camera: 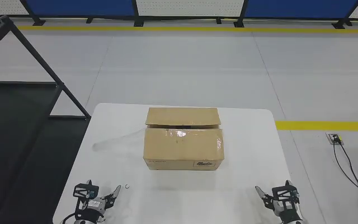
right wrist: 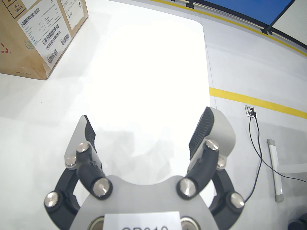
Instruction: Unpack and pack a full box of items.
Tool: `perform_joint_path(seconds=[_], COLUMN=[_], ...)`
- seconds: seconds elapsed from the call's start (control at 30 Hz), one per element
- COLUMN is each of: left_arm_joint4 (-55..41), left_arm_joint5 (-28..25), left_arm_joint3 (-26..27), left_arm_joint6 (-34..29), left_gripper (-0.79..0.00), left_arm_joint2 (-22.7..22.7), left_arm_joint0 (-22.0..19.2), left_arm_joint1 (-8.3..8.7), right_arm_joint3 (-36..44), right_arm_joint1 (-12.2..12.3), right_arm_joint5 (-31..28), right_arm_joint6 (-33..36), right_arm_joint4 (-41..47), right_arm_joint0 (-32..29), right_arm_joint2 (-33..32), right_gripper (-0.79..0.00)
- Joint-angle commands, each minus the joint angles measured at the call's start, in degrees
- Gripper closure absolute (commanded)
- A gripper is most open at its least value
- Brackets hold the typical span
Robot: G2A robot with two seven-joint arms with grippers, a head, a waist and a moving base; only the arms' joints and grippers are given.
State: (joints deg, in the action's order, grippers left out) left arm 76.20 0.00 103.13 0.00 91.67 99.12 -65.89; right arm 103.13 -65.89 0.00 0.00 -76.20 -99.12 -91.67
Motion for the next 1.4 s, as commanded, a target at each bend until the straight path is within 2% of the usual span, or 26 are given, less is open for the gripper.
perform_joint_path(seconds=[0.0,0.17,0.43,0.63,0.73,1.07,1.17,1.37], left_arm_joint4=[0.0,-0.5,-4.8,-7.9,-7.9,-7.9,-11.7,-18.3], left_arm_joint5=[-0.2,-0.9,-2.0,-5.9,-7.9,-7.9,-8.0,-9.9], left_arm_joint3=[-0.1,-1.5,-0.5,2.0,2.8,2.8,2.5,2.4], left_arm_joint6=[-0.1,-0.6,3.5,4.3,4.2,4.2,2.1,-3.4], left_gripper=[-0.785,-0.785,-0.785,-0.785,-0.785,-0.785,-0.785,-0.785], left_arm_joint2=[-0.1,-0.1,2.8,4.2,4.6,4.6,4.2,4.5], left_arm_joint0=[0.0,-0.9,-0.7,-1.2,-1.3,-1.3,-2.4,-6.8], left_arm_joint1=[0.0,-0.11,-0.29,-0.28,-0.17,-0.17,-0.36,-0.42], right_arm_joint3=[0.0,0.0,4.0,10.1,13.3,13.1,11.2,6.8], right_arm_joint1=[0.0,-0.1,-0.3,-0.4,-0.2,-0.2,-0.4,-0.3], right_arm_joint5=[0.0,0.1,-4.9,-10.0,-13.4,-13.2,-14.6,-21.8], right_arm_joint6=[0.0,0.2,-2.1,1.2,5.4,5.1,3.0,8.3], right_arm_joint4=[0.0,0.5,2.7,7.1,9.6,10.0,17.5,26.4], right_arm_joint0=[0.0,0.5,1.3,1.9,1.9,2.0,2.7,10.2], right_arm_joint2=[0.0,0.4,1.7,2.2,2.1,1.9,1.2,2.4], right_gripper=[-0.785,-0.785,-0.785,-0.785,-0.785,-0.785,-0.785,-0.785])
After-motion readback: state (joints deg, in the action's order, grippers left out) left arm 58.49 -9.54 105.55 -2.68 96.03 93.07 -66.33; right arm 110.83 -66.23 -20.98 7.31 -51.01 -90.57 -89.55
